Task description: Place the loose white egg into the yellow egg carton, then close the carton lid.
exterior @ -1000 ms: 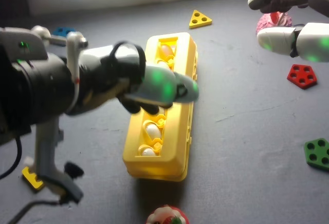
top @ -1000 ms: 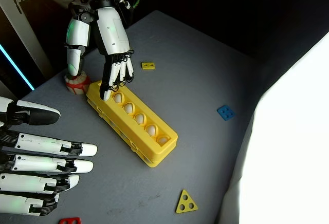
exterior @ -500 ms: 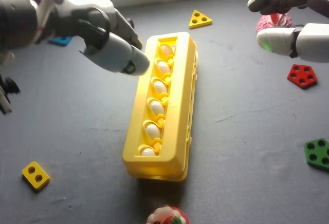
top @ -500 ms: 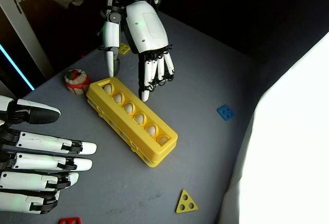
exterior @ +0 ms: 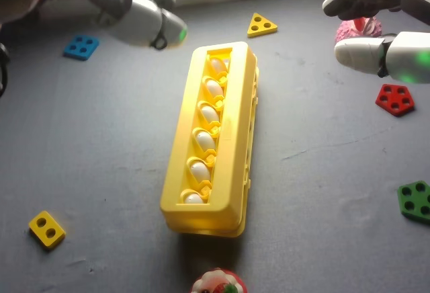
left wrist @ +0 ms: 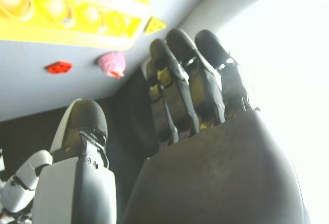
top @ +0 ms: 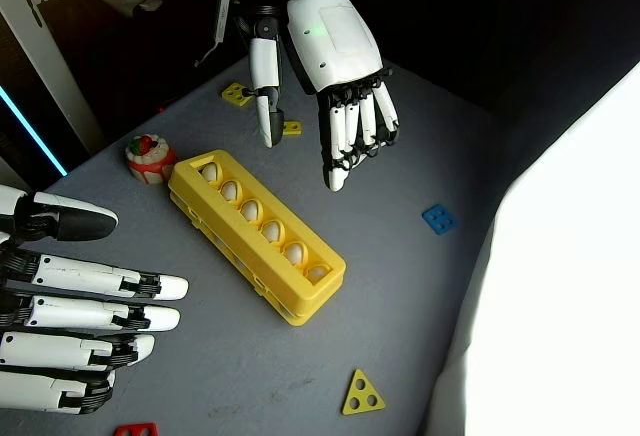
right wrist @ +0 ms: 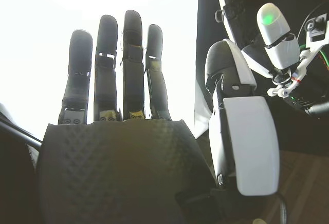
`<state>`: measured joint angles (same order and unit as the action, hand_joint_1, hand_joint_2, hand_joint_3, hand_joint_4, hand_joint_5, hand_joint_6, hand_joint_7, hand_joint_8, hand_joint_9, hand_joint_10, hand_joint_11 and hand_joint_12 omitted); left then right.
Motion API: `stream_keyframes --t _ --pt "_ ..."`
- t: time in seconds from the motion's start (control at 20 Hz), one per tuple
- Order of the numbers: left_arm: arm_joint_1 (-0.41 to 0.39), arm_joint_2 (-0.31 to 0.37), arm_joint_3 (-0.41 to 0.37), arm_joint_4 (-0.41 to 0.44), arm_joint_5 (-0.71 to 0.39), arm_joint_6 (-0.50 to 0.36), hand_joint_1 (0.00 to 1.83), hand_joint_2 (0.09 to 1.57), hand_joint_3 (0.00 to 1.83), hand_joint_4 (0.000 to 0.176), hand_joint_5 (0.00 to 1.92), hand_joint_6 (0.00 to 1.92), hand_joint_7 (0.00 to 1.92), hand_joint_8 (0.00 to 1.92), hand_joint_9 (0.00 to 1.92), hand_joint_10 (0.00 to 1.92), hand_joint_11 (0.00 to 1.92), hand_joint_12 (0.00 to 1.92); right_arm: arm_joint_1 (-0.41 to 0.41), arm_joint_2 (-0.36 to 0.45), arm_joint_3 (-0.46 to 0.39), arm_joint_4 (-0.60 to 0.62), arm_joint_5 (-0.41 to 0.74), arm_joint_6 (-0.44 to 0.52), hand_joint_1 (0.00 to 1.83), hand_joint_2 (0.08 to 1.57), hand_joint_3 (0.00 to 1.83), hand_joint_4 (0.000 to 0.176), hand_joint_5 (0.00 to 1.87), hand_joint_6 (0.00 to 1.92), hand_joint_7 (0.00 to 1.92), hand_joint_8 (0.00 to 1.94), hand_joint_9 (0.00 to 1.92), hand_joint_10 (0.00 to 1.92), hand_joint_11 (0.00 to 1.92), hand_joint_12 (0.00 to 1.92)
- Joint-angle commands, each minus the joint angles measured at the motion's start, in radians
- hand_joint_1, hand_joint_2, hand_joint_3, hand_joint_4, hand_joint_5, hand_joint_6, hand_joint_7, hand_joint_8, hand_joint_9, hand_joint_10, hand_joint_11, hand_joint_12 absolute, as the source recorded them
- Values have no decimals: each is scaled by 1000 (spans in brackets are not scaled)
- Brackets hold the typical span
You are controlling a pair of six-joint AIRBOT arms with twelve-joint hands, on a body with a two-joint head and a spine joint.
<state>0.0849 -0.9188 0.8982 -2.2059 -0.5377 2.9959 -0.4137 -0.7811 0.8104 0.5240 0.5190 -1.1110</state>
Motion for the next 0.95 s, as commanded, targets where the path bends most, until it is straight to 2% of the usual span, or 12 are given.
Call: stream_keyframes --t 0.0,0.35,0.4,0.45,0.5,0.55,0.6,0.65,0.75,0.8,0.85,0.9 --pt "-17 -1 -3 46 51 0 456 1266 4 0 534 7 669 10 384 775 23 1512 10 4 -3 -23 114 2 473 1228 0 0 400 527 661 28 263 1062 0 1810" --pt "-26 0 -25 44 14 0 453 1267 3 0 534 6 671 10 384 774 23 1511 10 5 -5 -28 115 2 471 1228 0 0 399 536 667 30 265 1068 0 1809" --pt "-24 1 -24 43 14 0 372 1281 8 0 610 37 715 29 404 789 33 1516 10 5 -5 -28 115 2 296 1249 3 0 499 699 733 316 342 1167 36 1805" --pt "-23 1 -22 39 13 0 347 1287 8 0 630 42 726 35 408 798 35 1518 10 5 -5 -28 115 2 242 1259 1 0 489 826 607 729 349 1224 51 1809" --pt "-23 1 -22 38 12 0 347 1287 8 0 630 42 726 35 408 798 35 1518 10 5 -5 -28 115 2 242 1259 1 0 489 826 607 729 349 1224 51 1809" --pt "-23 1 -22 38 10 0 209 1312 3 0 921 381 913 738 691 1288 392 1769 11 5 -5 -28 115 2 48 1289 8 0 1028 1393 1107 1427 937 1782 619 1899" --pt "-22 1 -23 38 8 0 171 1320 1 0 909 633 884 1065 739 1450 484 1824 11 5 -5 -28 115 2 9 1295 6 0 1142 1561 1210 1633 1093 1893 776 1917" --pt "-21 1 -24 38 8 0 160 1323 1 0 869 770 857 1177 743 1497 500 1841 11 5 -5 -28 115 2 1 1297 5 0 1164 1601 1230 1681 1129 1915 811 1920" --pt "-19 2 -27 37 8 0 157 1324 0 0 842 842 843 1222 740 1517 504 1846 11 5 -5 -29 115 2 0 1297 4 0 1168 1611 1234 1693 1137 1921 819 1921" --pt "-18 2 -28 36 7 0 139 1322 0 0 848 1035 914 1312 812 1602 560 1900 11 5 -5 -29 116 2 0 1300 2 30 1248 1746 1339 1776 1297 1921 1025 1921" --pt "-17 3 -30 36 6 0 134 1322 0 0 831 1121 927 1339 828 1623 574 1916 11 5 -5 -29 118 2 0 1301 1 147 1270 1787 1366 1798 1339 1921 1081 1921" --pt "-17 3 -32 35 5 0 133 1322 0 0 828 1139 930 1345 832 1628 577 1919 11 5 -5 -33 120 2 0 1301 1 170 1274 1795 1371 1802 1348 1921 1093 1921"
